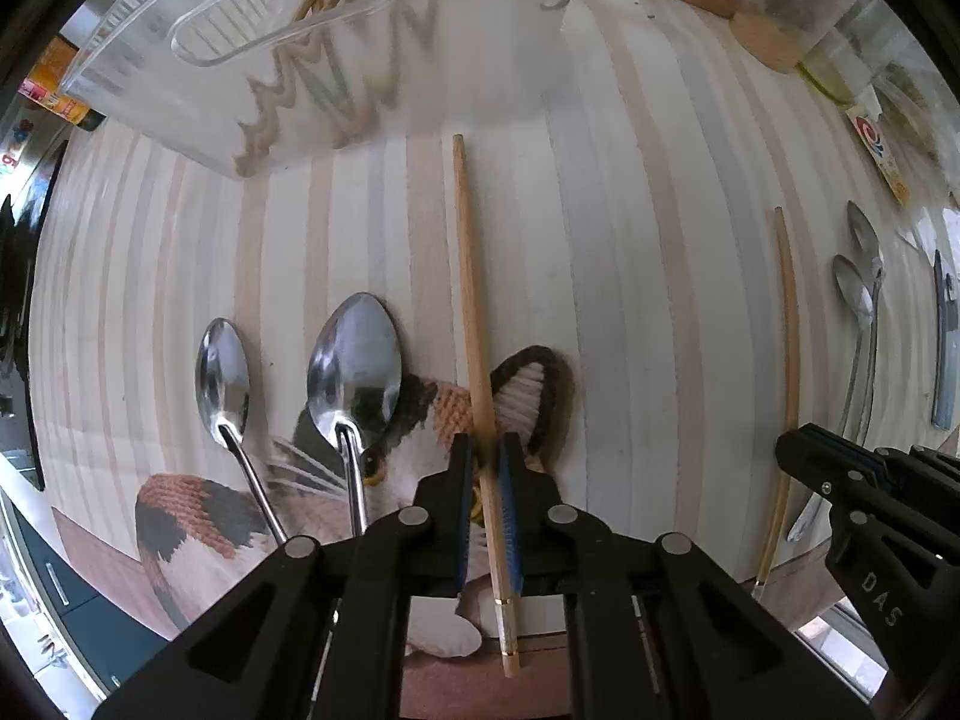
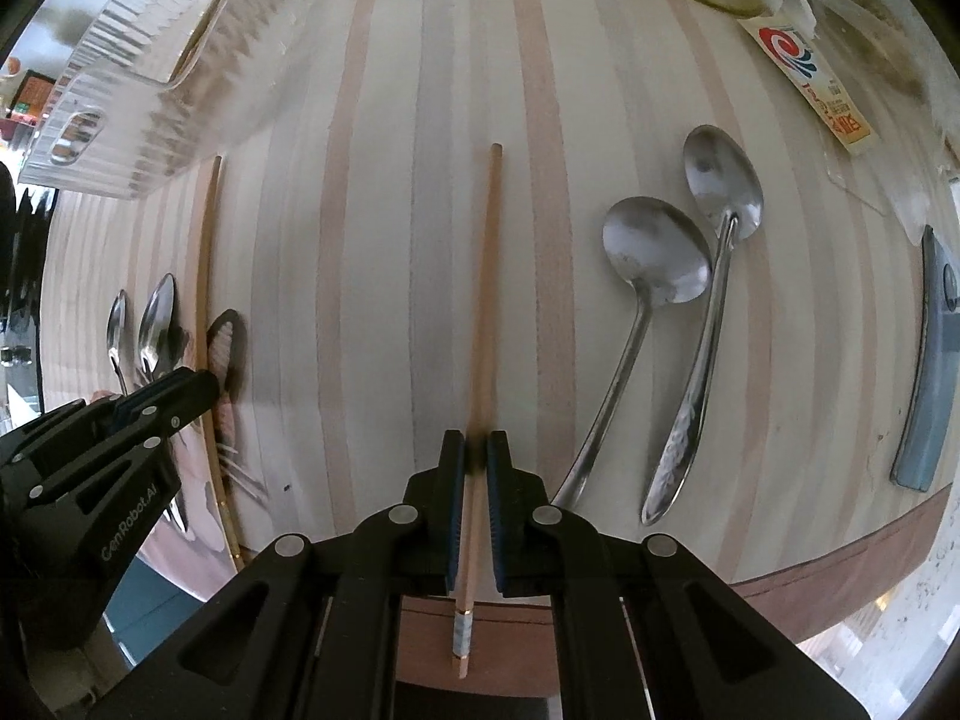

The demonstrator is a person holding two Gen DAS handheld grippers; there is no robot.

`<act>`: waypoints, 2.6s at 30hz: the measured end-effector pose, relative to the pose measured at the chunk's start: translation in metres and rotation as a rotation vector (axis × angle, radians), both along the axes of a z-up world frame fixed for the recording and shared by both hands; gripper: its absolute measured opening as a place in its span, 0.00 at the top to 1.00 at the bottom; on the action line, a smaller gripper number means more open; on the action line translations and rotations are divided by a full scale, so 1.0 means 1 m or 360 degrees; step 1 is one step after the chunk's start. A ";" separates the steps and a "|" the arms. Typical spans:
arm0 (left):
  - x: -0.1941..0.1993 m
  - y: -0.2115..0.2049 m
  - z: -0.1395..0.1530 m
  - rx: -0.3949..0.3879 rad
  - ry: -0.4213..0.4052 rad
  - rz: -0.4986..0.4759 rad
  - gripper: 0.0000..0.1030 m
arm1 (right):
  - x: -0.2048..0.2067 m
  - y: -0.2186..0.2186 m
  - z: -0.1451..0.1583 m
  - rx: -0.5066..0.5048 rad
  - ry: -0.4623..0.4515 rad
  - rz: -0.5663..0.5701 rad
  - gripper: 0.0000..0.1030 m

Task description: Organize utensils

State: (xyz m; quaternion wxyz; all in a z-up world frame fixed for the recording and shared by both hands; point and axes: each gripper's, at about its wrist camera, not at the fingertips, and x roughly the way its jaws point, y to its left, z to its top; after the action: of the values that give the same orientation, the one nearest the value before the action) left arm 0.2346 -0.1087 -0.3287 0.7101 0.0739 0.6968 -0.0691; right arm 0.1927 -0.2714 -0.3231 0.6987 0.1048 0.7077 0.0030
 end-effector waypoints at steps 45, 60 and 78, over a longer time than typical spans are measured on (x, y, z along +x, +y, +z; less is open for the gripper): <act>-0.008 -0.046 0.004 -0.0111 0.0081 -0.0162 0.95 | -0.008 -0.032 0.022 0.0050 -0.0084 -0.0290 0.93; -0.025 -0.072 0.100 -0.0183 -0.0250 -0.0345 0.96 | -0.016 -0.056 0.069 0.0092 -0.0235 -0.0330 0.93; 0.107 0.032 0.203 -0.0349 -0.0554 0.0039 0.96 | 0.122 -0.012 0.181 0.0260 -0.0563 -0.0173 0.93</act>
State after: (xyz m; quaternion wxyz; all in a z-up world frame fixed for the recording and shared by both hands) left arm 0.3417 -0.0767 -0.1260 0.8245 -0.0014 0.5526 -0.1220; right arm 0.3150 -0.2830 -0.1422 0.8004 0.1969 0.5647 0.0411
